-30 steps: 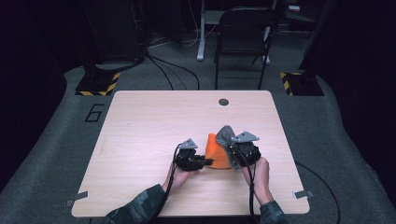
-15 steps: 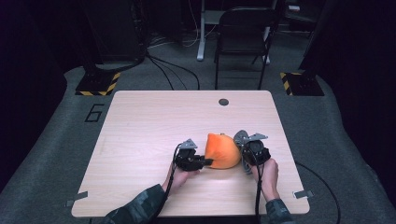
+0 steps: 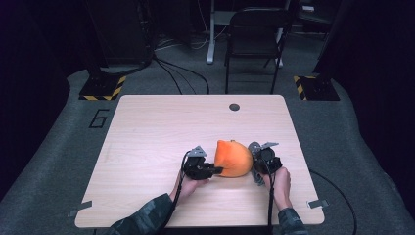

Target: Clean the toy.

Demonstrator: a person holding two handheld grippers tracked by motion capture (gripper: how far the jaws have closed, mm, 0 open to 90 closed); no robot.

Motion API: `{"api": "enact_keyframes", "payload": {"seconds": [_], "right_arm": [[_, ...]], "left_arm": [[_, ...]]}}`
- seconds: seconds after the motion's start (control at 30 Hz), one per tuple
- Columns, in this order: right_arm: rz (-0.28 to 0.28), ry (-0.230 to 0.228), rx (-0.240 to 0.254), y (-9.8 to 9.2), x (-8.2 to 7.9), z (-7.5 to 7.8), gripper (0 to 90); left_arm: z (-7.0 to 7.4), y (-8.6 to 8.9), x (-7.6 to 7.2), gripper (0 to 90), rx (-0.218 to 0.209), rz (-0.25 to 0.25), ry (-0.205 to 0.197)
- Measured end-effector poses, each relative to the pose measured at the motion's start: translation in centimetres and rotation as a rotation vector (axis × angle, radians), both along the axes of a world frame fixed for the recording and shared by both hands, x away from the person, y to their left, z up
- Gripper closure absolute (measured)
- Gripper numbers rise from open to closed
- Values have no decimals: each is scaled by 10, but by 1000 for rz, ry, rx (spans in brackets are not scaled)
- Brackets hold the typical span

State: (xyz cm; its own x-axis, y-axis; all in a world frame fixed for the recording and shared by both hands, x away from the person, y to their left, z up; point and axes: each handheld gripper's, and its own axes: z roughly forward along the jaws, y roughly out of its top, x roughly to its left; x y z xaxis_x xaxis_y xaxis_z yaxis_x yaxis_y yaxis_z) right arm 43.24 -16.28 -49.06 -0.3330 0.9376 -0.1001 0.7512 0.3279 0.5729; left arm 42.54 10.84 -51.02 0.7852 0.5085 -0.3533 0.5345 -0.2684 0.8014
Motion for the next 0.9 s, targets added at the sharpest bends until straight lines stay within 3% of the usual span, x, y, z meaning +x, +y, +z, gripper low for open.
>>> {"api": "enact_keyframes", "payload": {"seconds": [0.1,0.23,0.33,0.4,0.5,0.57,0.73,0.9], "right_arm": [[-10,-31,8,-5,-3,10,736],[-7,-141,62,-5,-15,44,736],[48,-224,94,5,-30,69,737],[83,-260,94,17,-38,78,738],[137,-220,72,35,-39,70,740],[135,-212,27,43,-36,59,743],[127,-205,37,42,-33,54,745],[124,-208,30,42,-32,51,746]], "left_arm": [[0,0,0,738,0,2,-5],[0,0,1,737,2,1,-7],[0,0,1,736,1,3,-7],[0,1,1,735,7,-1,-13],[0,1,1,732,14,-1,-9],[-2,0,2,725,15,3,-14],[-1,-1,2,690,34,-4,-31],[0,0,4,513,49,4,-43]]}}
